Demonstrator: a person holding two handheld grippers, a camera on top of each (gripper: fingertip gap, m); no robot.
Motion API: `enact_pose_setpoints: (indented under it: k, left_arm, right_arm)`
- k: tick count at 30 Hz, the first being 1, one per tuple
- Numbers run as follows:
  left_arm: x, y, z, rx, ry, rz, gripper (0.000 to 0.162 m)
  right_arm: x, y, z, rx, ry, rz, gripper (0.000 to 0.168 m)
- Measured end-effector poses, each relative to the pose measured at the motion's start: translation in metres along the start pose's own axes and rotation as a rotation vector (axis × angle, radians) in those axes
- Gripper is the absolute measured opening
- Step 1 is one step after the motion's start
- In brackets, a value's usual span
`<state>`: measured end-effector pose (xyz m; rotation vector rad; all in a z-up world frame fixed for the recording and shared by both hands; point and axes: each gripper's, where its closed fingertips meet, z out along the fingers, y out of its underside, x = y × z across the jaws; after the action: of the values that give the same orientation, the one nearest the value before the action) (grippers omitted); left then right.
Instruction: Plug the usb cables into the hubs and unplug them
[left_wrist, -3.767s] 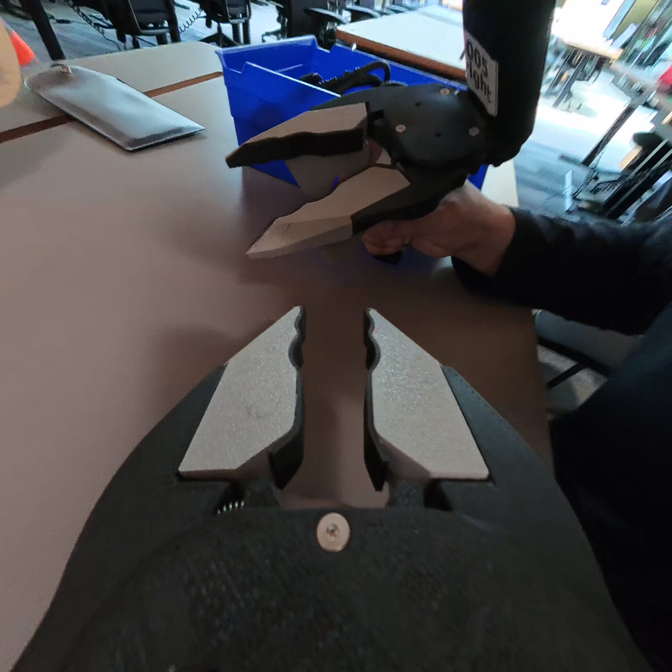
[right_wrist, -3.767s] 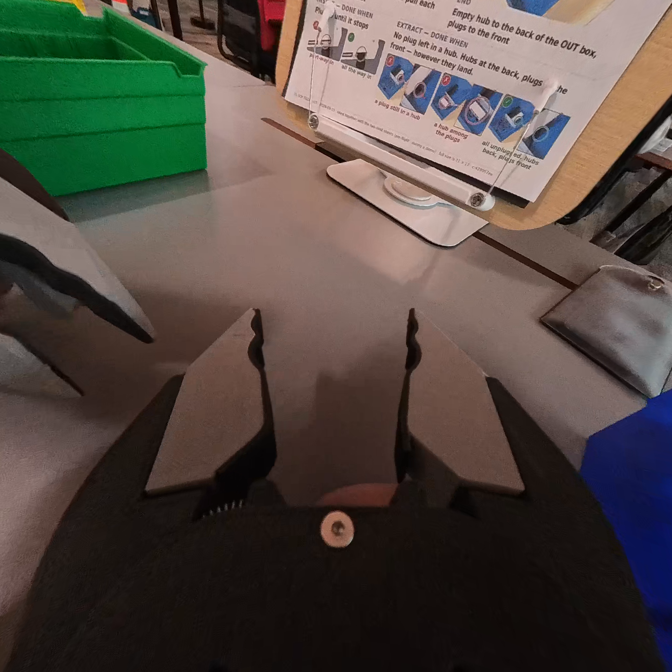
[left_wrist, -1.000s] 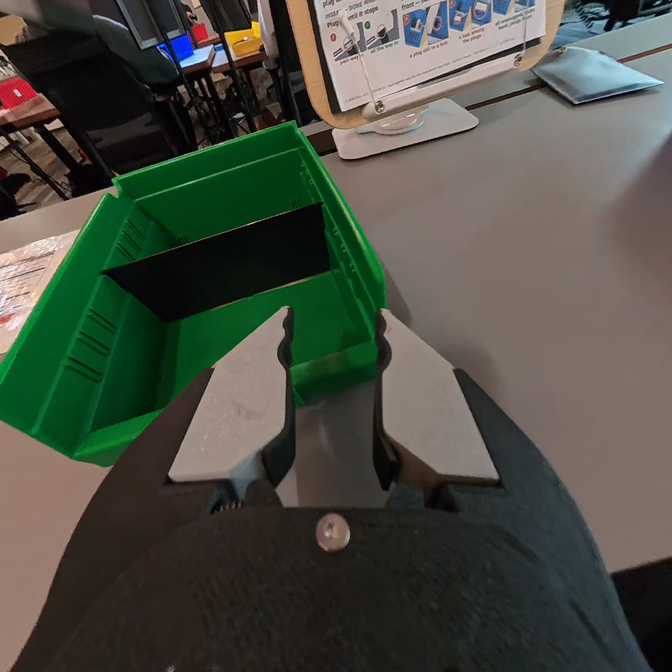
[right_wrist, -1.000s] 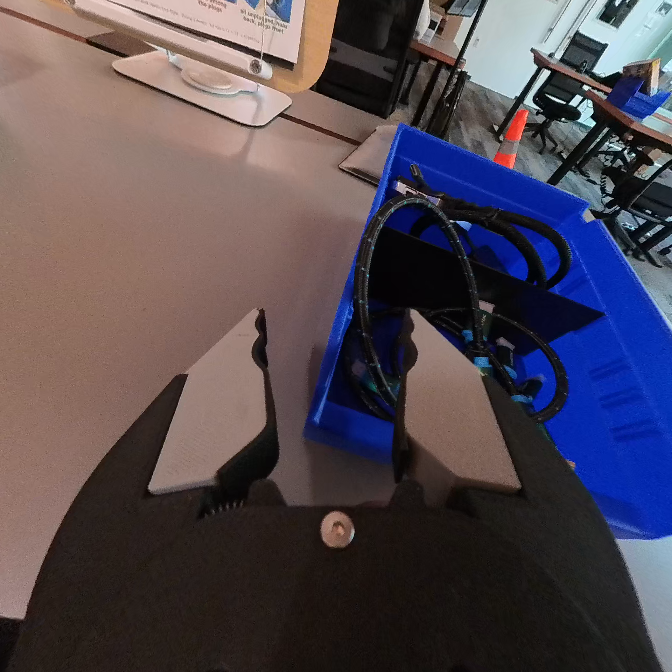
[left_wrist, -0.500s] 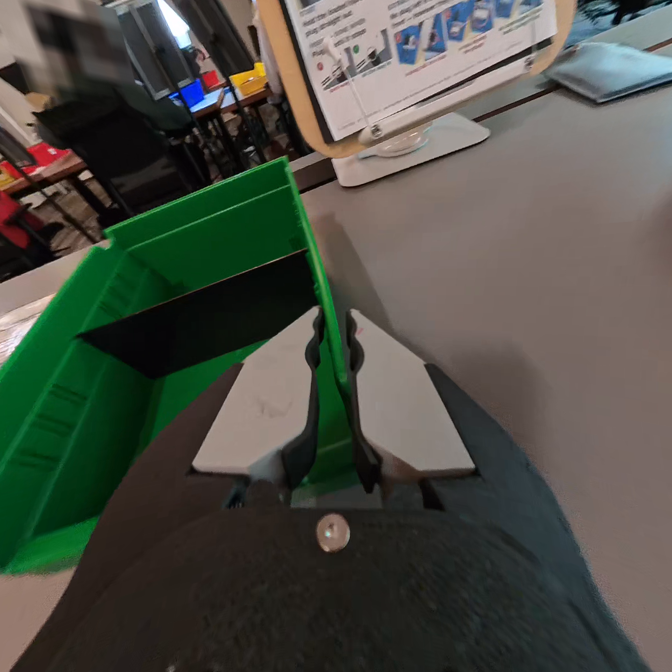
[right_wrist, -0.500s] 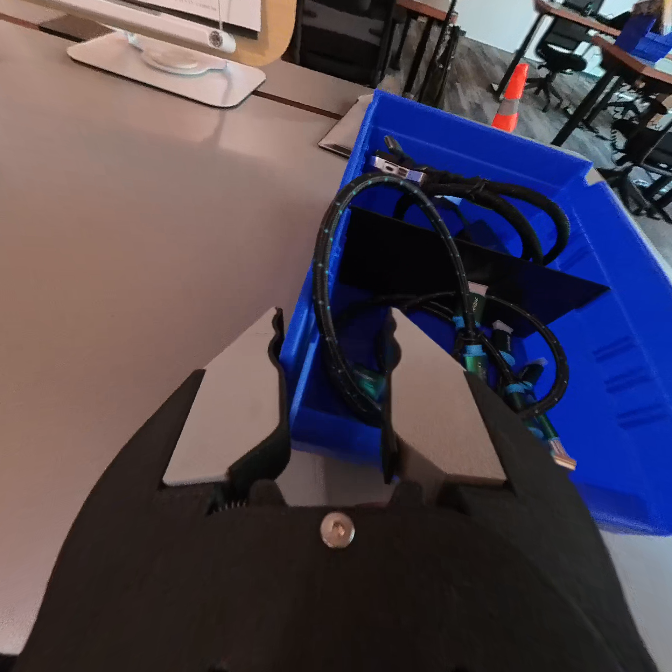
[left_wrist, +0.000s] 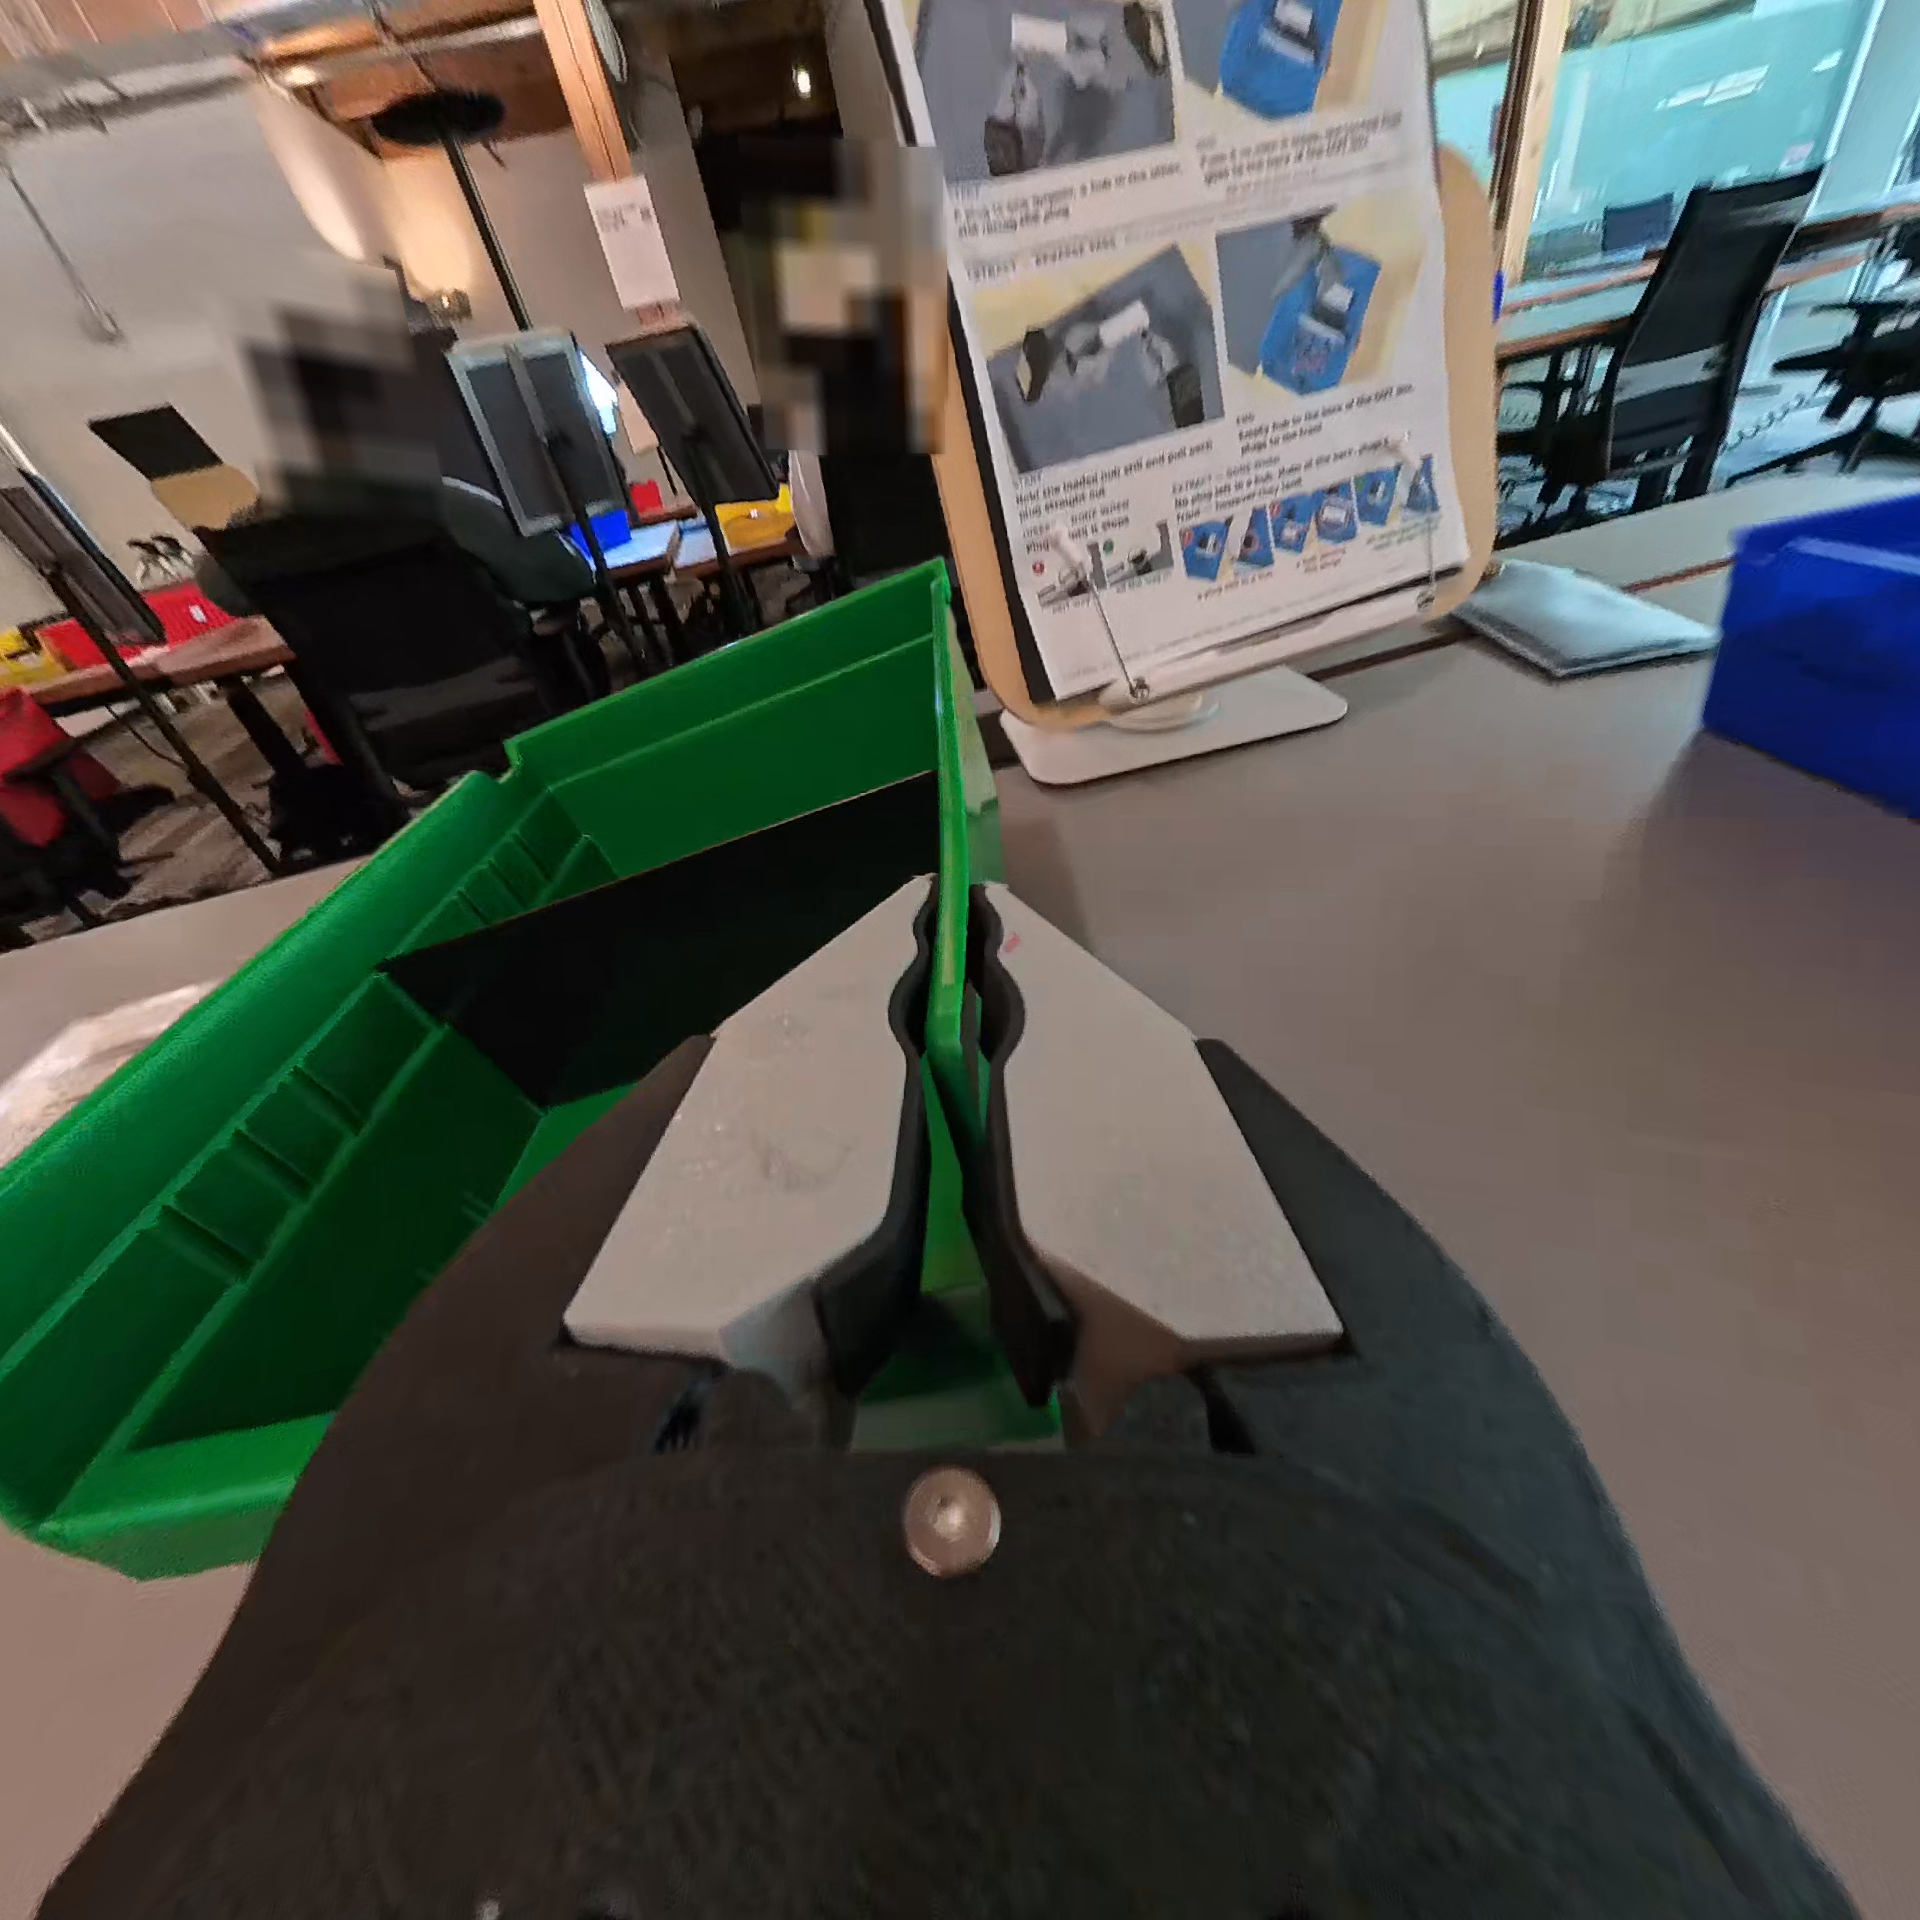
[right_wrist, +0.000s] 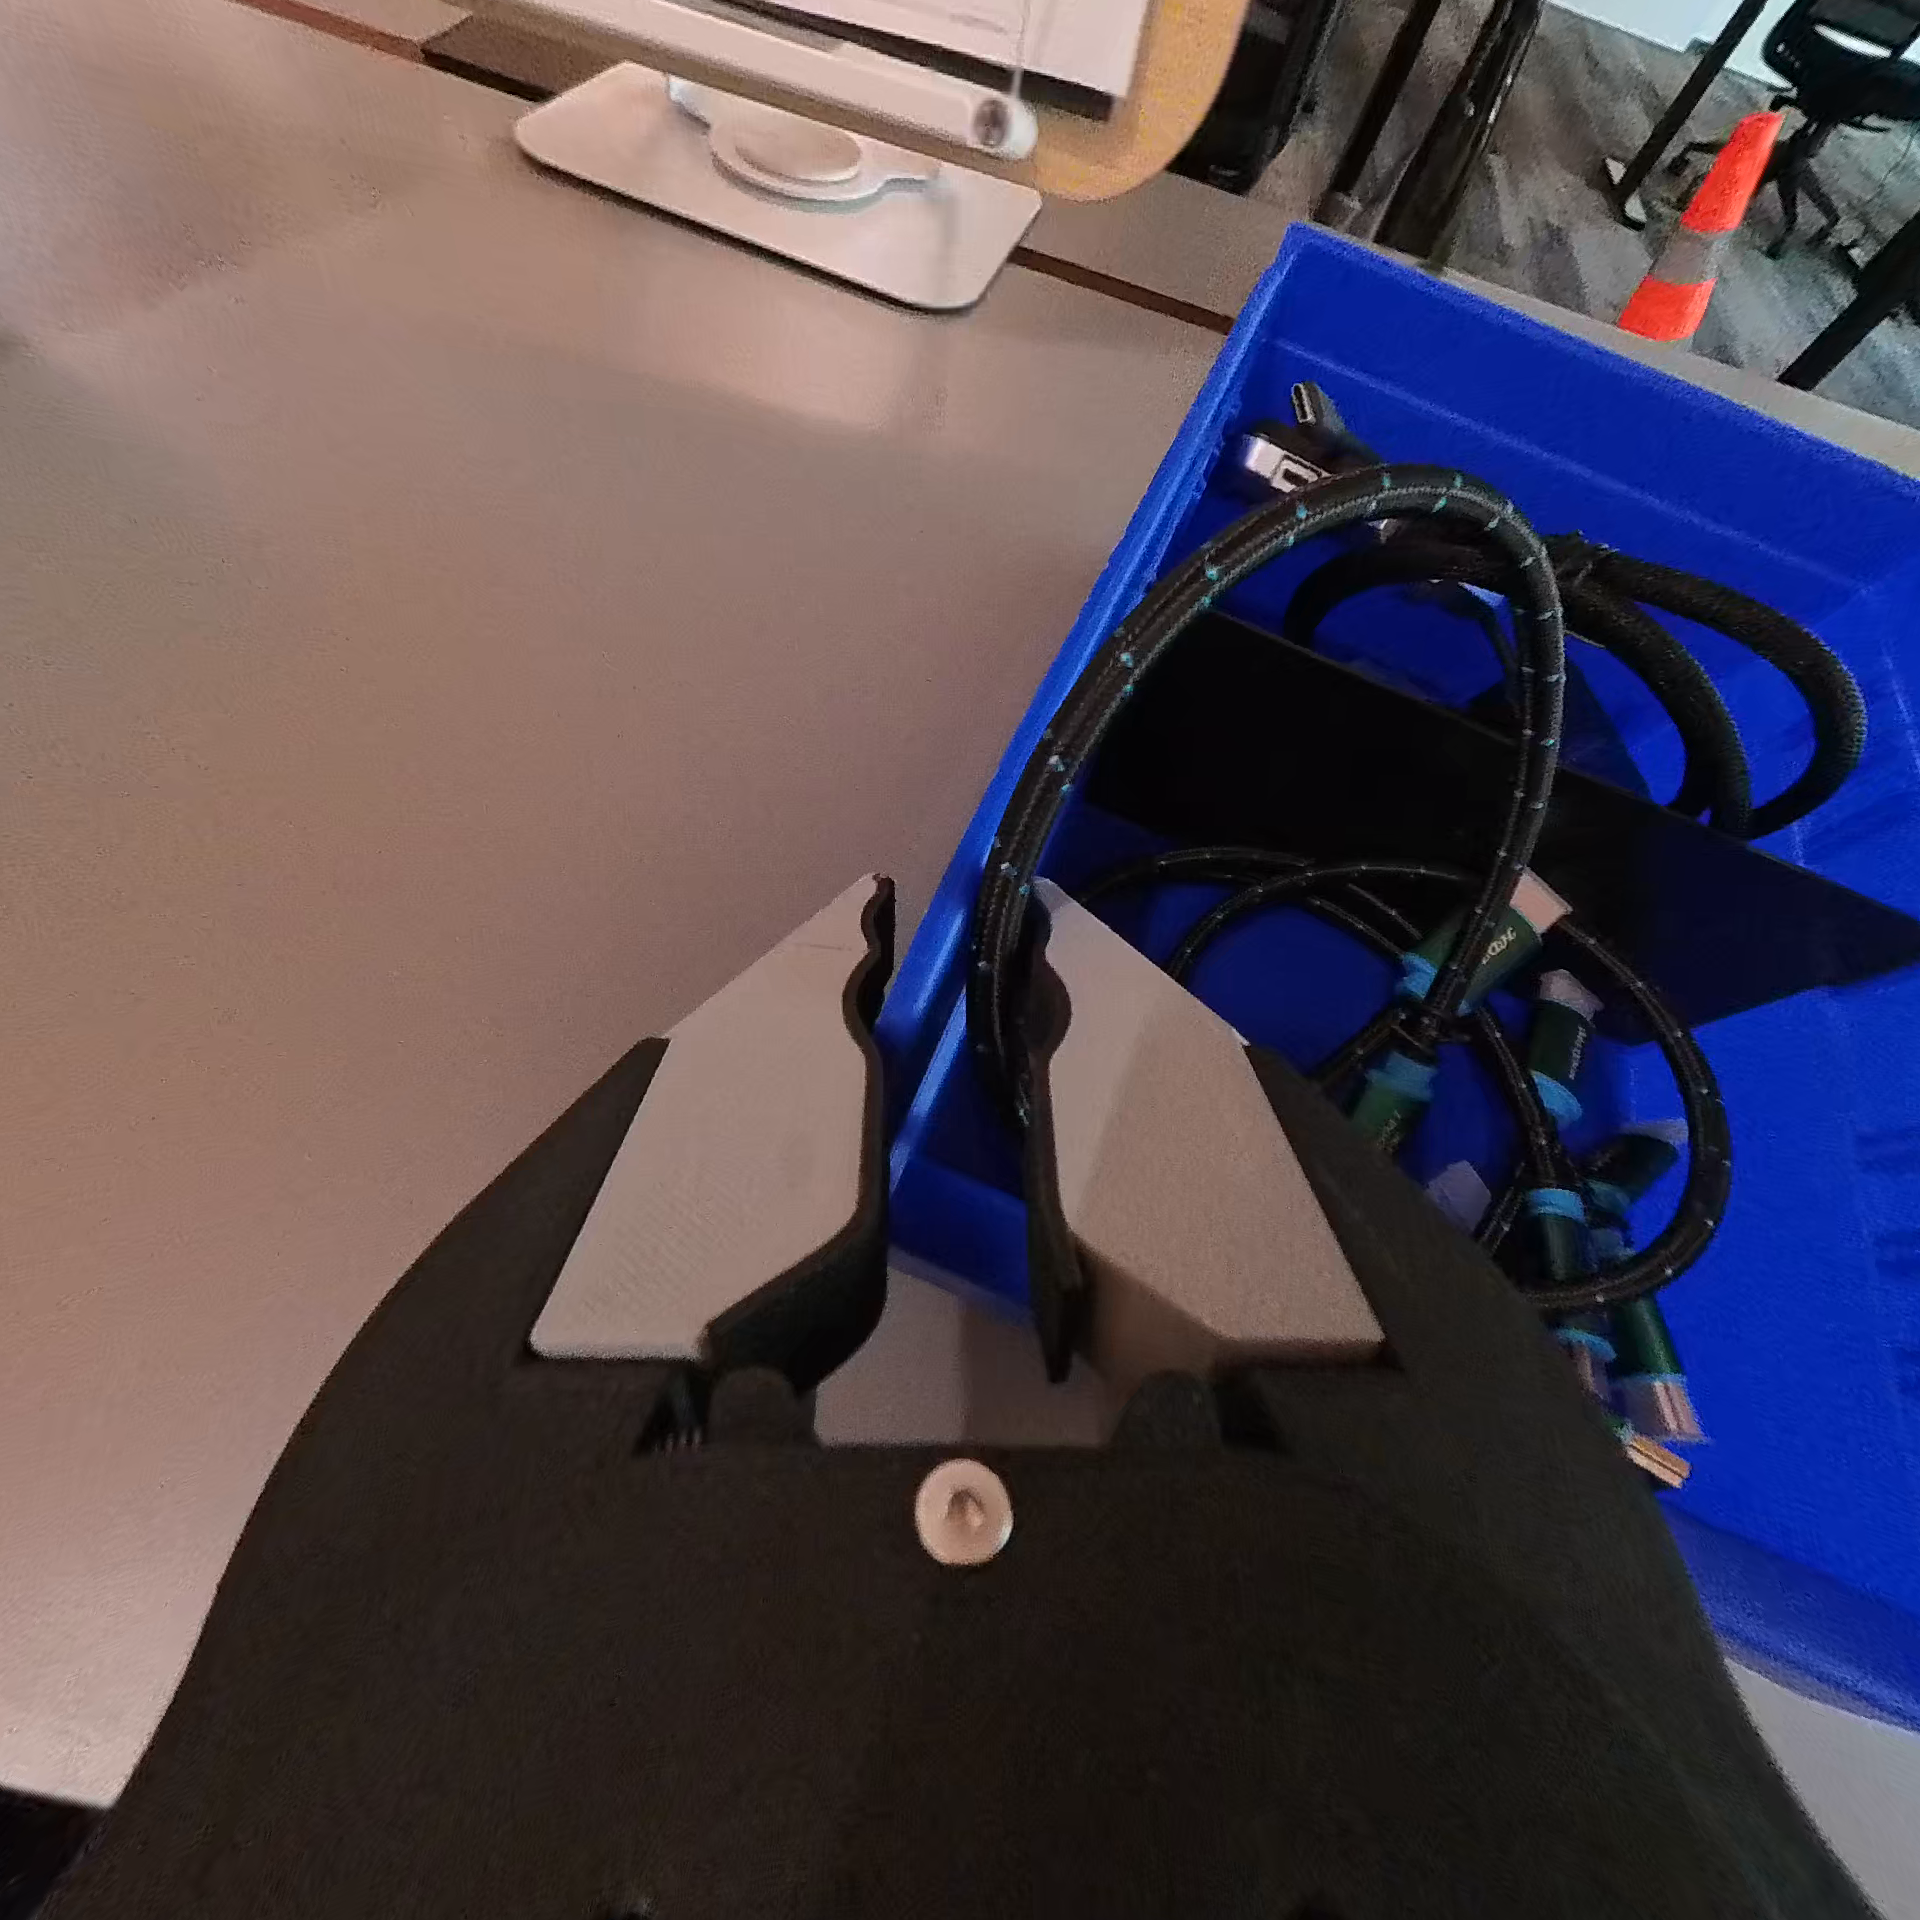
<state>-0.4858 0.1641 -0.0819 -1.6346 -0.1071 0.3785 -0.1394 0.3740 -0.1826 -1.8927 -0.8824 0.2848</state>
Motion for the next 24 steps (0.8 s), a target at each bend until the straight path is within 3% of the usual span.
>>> enact_pose_setpoints:
  k: [9,18,24]
  left_arm:
    - [-0.034,-0.053,-0.048,0.153,-0.019,-0.051,0.001]
    - [-0.064,-0.075,-0.083,0.270,-0.109,-0.087,0.002]
    - [-0.082,-0.090,-0.100,0.325,-0.178,-0.061,0.002]
  right_arm:
    - [-0.152,-0.035,0.003,0.056,-0.170,0.026,0.026]
    - [-0.336,-0.071,-0.003,0.117,-0.423,-0.131,0.027]
    - [-0.471,-0.118,0.028,0.107,-0.580,-0.246,0.047]
